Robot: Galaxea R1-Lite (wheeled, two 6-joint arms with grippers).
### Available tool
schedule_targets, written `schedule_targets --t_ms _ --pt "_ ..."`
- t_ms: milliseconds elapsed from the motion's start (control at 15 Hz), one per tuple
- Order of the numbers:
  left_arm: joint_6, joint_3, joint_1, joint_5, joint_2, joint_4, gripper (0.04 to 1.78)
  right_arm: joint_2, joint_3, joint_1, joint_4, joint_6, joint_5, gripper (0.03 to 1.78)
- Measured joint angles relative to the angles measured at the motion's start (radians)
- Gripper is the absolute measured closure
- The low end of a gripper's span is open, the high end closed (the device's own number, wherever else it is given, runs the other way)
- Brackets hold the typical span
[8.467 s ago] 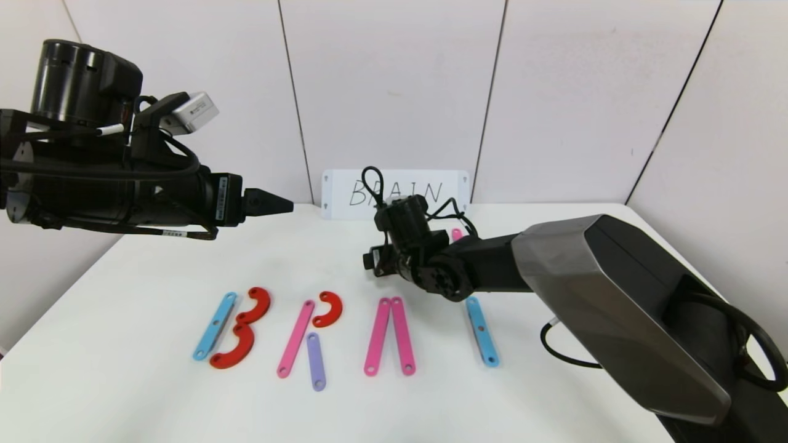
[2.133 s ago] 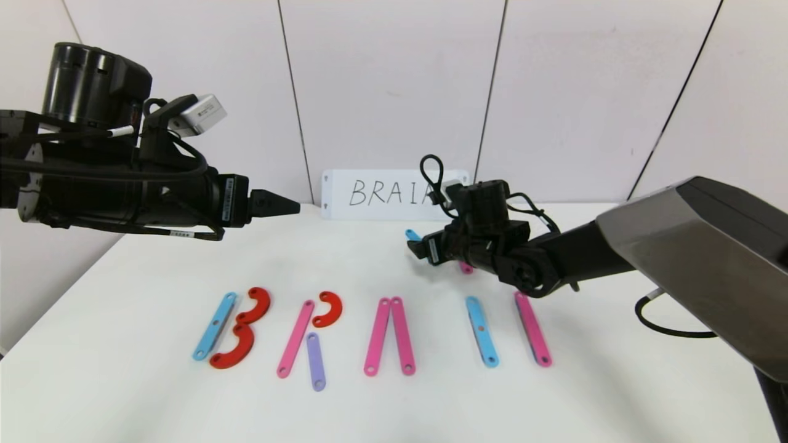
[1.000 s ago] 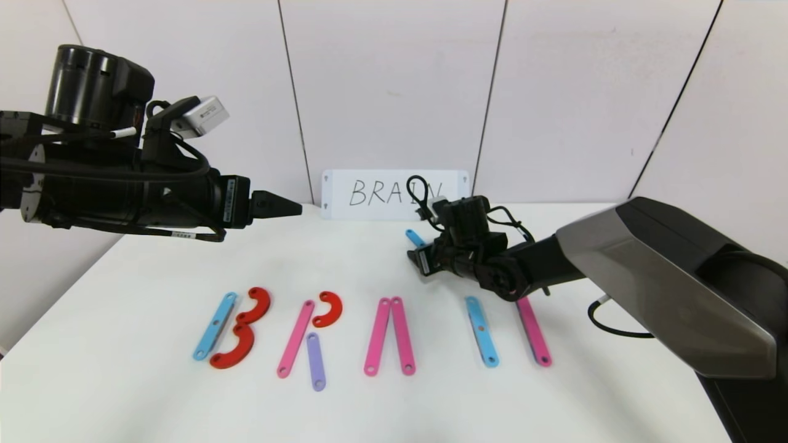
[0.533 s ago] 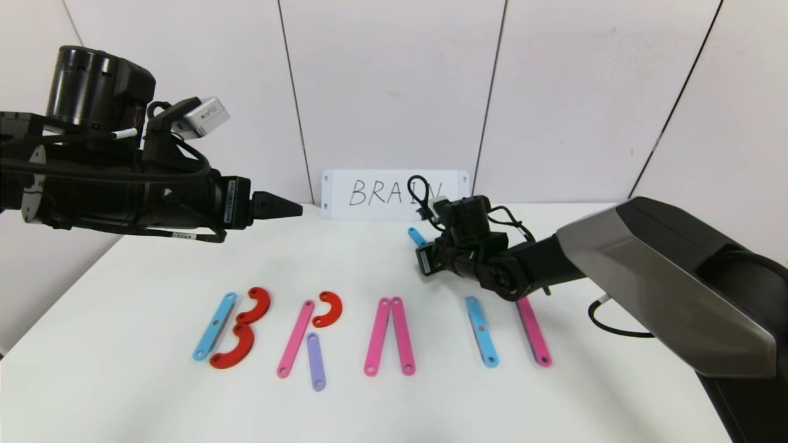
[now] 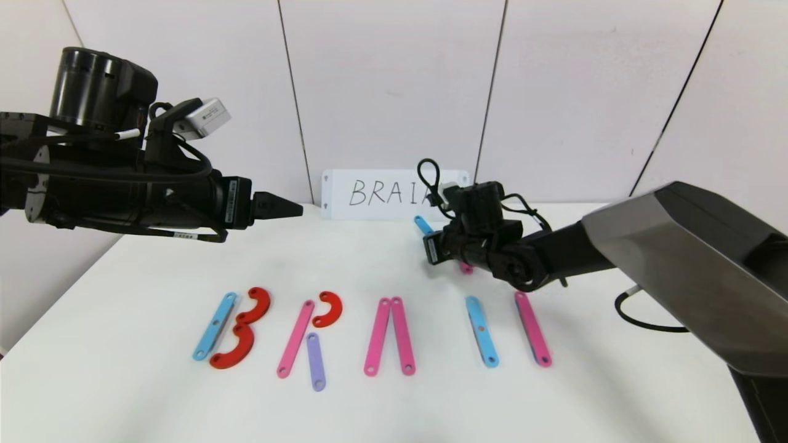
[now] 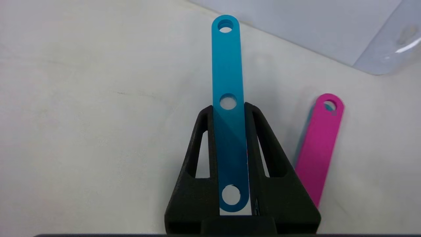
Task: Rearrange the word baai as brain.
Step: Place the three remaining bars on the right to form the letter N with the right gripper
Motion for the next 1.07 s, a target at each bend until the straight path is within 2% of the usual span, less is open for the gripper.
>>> schedule_targets --t_ms 267,533,800,1067 --pt "0.000 -0.002 0.002 0.001 0.006 0.000 0.08 -0.169 0.171 -0.024 -0.008 0.002 0.003 1.54" --pt "0.000 0.000 0.002 0.002 0.006 0.002 0.08 -0.368 0.450 -0.065 -0.019 0.004 0.010 1.54" --pt "0.000 0.001 0.002 0.002 0.003 0.003 0.08 -0.526 0.717 -0.150 -0.116 0.002 0.111 1.54" --pt "0.000 0.002 0.002 0.002 0.002 0.003 0.08 -0.606 0.891 -0.213 -0.172 -0.006 0.160 1.54"
